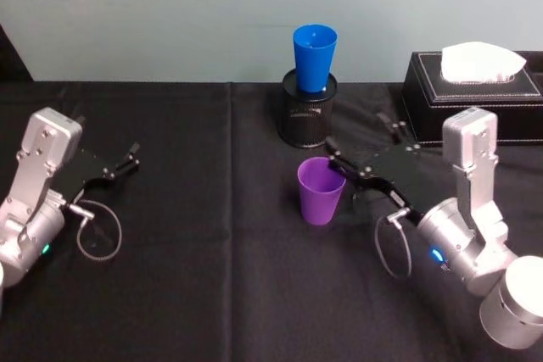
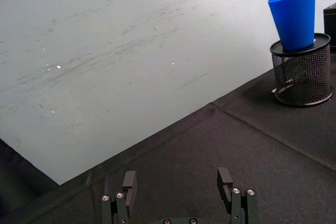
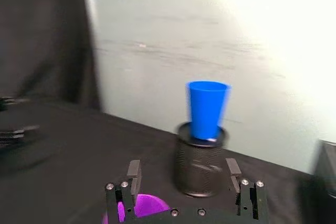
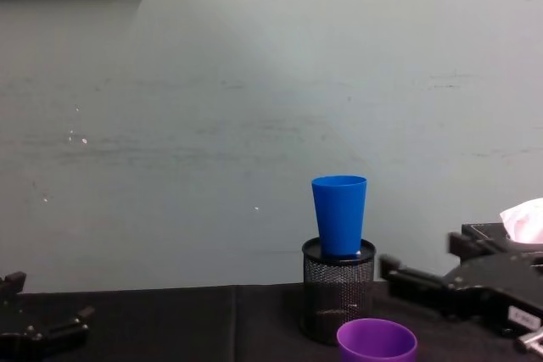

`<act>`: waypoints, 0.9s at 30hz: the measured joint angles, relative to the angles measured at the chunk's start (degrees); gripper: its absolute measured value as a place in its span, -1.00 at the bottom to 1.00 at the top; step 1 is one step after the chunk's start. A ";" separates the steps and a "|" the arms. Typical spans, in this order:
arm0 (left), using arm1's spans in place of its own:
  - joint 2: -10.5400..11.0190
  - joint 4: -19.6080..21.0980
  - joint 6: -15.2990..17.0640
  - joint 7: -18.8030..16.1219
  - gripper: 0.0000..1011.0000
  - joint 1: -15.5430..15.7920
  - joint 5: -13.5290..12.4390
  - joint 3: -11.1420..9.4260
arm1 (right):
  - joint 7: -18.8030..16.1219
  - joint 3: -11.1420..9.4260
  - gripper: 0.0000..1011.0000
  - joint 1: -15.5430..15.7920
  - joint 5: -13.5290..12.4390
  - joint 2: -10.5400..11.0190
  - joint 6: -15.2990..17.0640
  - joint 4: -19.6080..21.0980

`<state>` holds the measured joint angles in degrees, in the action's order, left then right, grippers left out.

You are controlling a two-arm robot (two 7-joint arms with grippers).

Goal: Pick up one cup with a gripper and tap it against the other cup.

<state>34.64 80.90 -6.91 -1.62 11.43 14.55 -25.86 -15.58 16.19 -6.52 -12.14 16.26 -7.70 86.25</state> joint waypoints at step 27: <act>0.00 0.00 0.00 0.00 0.99 0.00 0.00 0.00 | 14.21 -6.47 0.98 1.05 7.98 -7.30 1.65 -6.84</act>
<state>34.64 80.90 -6.90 -1.62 11.43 14.55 -25.86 -1.36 9.72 -5.47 -4.16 8.96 -6.05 79.40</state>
